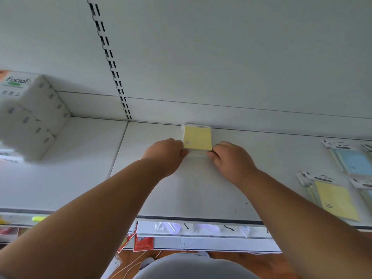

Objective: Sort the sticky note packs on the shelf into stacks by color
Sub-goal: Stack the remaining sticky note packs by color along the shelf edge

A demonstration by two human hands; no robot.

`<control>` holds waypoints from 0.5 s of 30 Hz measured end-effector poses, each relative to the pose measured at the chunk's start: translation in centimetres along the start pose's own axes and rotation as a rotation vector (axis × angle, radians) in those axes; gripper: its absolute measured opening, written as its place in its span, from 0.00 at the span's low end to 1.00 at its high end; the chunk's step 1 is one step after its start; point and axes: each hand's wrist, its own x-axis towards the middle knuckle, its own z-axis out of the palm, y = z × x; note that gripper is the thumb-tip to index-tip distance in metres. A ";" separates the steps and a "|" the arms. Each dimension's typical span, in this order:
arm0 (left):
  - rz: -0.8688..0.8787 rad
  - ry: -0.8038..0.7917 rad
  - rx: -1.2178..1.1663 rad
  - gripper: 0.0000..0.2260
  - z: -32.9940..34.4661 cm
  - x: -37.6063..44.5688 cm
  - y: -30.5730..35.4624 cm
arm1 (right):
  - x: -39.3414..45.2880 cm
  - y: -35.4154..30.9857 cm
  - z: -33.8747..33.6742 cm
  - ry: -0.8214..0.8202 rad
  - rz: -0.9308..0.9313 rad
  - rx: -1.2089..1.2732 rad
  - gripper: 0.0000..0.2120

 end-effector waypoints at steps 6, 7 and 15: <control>0.013 -0.035 0.020 0.12 -0.1 0.2 0.0 | 0.3 0.5 0.6 0.028 -0.049 -0.048 0.15; 0.010 -0.048 0.016 0.12 -0.2 0.2 0.0 | 0.2 0.5 0.5 0.015 -0.047 -0.047 0.15; -0.383 0.028 -0.702 0.09 -1.6 1.4 -0.8 | 1.3 0.5 -1.1 0.085 0.452 0.526 0.15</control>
